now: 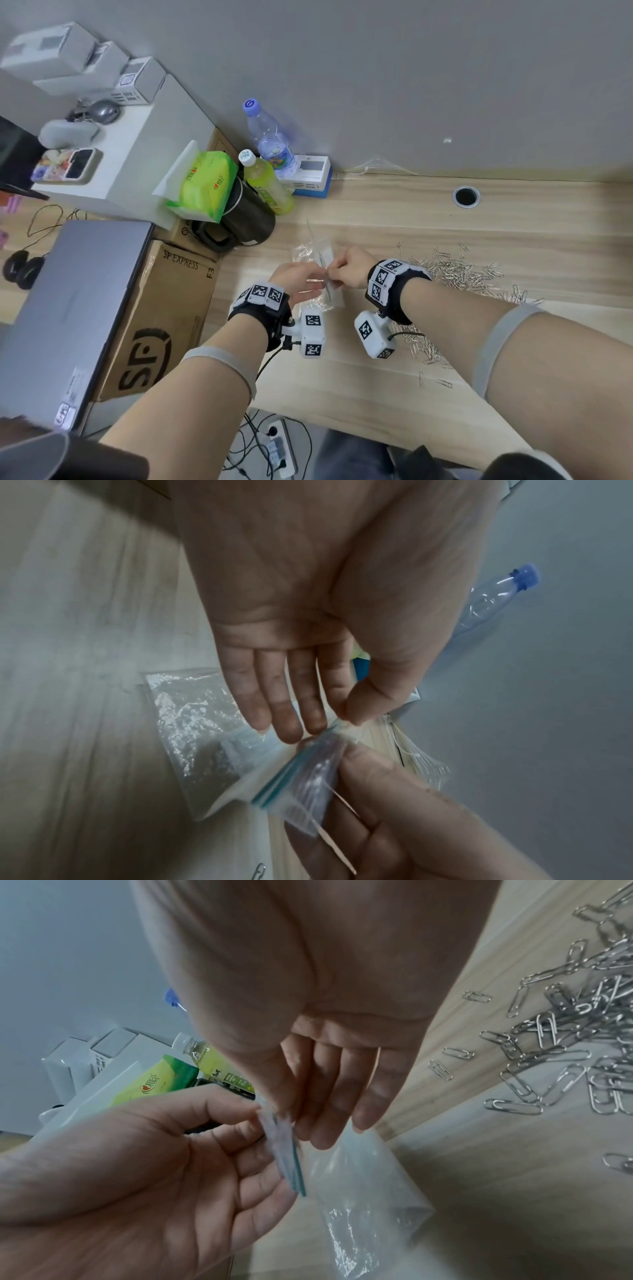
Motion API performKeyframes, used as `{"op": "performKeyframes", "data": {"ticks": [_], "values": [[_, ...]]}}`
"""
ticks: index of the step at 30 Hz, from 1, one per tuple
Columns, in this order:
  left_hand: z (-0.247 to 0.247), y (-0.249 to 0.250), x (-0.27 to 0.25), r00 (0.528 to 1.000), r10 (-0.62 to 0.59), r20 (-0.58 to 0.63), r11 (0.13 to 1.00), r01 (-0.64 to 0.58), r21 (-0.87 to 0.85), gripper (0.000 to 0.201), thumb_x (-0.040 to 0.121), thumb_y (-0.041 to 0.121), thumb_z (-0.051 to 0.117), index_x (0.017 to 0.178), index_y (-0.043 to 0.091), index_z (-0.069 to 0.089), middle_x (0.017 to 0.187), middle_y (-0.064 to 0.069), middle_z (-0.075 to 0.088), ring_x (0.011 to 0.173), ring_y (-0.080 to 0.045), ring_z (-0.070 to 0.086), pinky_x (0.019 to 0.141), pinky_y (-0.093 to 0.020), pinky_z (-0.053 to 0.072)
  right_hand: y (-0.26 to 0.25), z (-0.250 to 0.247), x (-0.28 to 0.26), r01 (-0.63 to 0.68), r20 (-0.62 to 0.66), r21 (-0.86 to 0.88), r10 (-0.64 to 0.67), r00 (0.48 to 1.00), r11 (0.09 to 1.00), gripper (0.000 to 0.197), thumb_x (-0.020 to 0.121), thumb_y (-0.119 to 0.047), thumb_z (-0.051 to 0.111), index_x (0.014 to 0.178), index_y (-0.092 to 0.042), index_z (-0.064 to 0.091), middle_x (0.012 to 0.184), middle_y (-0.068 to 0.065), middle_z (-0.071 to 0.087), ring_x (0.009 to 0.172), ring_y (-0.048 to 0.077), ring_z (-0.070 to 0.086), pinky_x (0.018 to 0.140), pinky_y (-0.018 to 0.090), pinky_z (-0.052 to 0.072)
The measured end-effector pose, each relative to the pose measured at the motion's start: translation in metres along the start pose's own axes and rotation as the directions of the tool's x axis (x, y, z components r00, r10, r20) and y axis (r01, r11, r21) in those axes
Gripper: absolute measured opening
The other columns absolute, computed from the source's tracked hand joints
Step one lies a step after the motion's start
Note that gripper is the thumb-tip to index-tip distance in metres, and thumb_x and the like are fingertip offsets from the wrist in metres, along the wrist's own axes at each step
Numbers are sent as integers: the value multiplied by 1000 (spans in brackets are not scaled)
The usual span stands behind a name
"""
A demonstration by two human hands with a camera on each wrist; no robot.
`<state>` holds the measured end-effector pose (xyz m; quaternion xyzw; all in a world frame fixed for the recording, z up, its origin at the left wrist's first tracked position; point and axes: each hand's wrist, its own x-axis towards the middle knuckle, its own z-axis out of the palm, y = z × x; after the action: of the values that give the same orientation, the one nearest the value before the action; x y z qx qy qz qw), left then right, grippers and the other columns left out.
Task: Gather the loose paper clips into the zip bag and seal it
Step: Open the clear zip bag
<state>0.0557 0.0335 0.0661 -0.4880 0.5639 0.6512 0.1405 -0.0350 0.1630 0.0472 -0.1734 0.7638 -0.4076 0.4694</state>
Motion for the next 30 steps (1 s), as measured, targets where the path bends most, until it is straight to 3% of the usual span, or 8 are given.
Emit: {"op": "performKeyframes", "data": {"ticks": [2,5,8,14,18,23,27,30], "values": [[0,-2,-5,1000,-11,-19,1000,11,-11,5,84,5,55,84,5,60,87,-13,69,77,-26,67,83,-38,57,0,3,-3,-20,0,11,20,1000,1000,18,83,-9,60,75,-4,75,68,6,70,56,8,61,51,13,45],[1,-6,-11,999,-14,-36,1000,15,27,6,81,6,50,79,7,55,83,-14,68,73,-27,64,72,-34,54,1,8,-6,-27,-16,17,27,1000,999,15,76,-12,64,65,-9,72,63,5,69,58,16,62,60,27,53],[3,-11,-15,999,4,-35,998,-2,65,8,76,5,50,73,6,57,79,-14,66,71,-27,64,70,-33,52,0,13,-13,4,0,60,-4,1000,998,14,75,-7,68,65,-16,70,59,2,67,58,17,61,64,31,55],[3,-17,-17,999,37,7,981,-38,192,27,80,31,76,84,8,62,72,-8,63,65,-21,62,66,-30,51,6,18,-16,-20,8,49,19,1000,999,8,80,-6,68,80,-1,74,62,7,68,60,19,61,70,37,57],[-2,-22,-19,996,64,59,983,-73,166,21,92,21,68,79,10,56,76,-10,63,66,-20,62,62,-26,51,7,17,-21,-58,16,123,56,998,991,5,83,-6,69,81,-2,71,71,10,70,67,20,66,74,36,60],[-7,-22,-25,989,51,138,991,-68,119,17,90,14,68,87,7,53,72,-12,67,66,-21,67,63,-28,54,6,20,-25,-118,41,166,113,993,979,7,90,-8,64,84,-8,66,76,10,68,63,15,64,53,20,56],[-3,-21,-28,996,58,75,983,-70,172,8,89,5,58,82,6,55,71,-12,60,64,-22,63,62,-29,53,7,27,-24,-133,41,170,128,991,976,11,90,-5,59,80,-9,60,83,19,67,68,24,63,61,30,57],[-1,-22,-28,997,72,-5,973,-70,222,8,85,2,53,78,5,55,65,-10,58,60,-22,62,60,-28,53,7,30,-26,-128,-5,145,131,991,981,14,89,-3,57,76,-7,59,76,17,68,65,26,65,69,41,59]]}}
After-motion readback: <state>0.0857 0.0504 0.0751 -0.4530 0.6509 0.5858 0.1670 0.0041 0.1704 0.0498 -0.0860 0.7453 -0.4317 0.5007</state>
